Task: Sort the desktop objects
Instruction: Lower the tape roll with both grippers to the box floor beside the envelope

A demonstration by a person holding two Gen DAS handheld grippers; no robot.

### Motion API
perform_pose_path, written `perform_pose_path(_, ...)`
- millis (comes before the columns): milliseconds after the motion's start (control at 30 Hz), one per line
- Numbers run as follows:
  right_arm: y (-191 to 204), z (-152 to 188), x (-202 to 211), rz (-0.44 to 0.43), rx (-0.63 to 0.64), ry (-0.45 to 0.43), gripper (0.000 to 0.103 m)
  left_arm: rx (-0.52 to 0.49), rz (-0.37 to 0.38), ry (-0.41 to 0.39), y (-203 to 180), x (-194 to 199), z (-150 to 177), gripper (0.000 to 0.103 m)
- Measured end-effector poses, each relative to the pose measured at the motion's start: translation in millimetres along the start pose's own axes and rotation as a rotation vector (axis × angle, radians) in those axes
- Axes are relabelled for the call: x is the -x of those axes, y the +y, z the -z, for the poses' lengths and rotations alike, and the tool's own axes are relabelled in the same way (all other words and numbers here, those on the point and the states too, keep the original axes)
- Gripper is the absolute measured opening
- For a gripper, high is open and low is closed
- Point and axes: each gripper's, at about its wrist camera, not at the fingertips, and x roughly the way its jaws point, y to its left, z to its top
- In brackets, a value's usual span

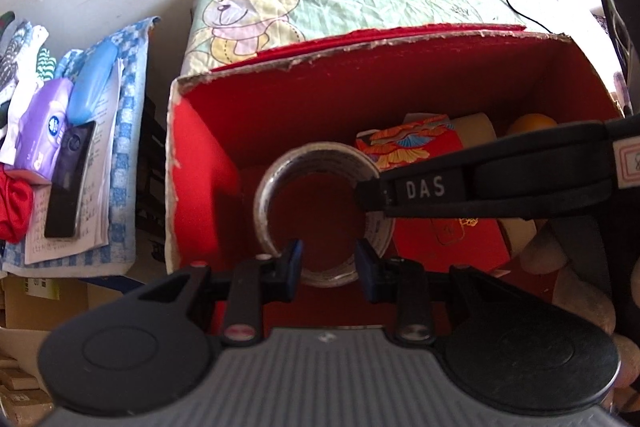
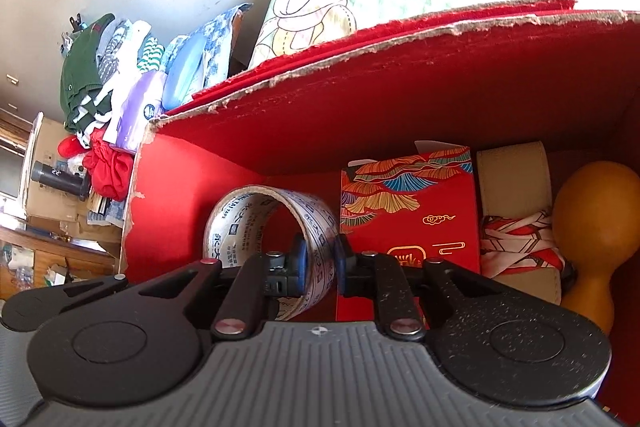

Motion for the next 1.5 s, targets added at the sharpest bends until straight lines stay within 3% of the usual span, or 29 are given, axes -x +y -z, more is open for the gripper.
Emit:
perform_pose_path(500,-11,2,7,-0.035,-0.105,-0.037,0.015,0.003,-0.069,0.025,1,-19,-6,0.032)
perform_pose_path(1133,-7,2,6,-0.022,-0.090,-0.052,0.015,0.014,-0.110,0.058,0,-41,-16,0.033)
perform_pose_path(1500,-9,3,7,-0.045,-0.092,-0.059,0.015,0.049,0.031,-0.002,22,-12,-11,0.032)
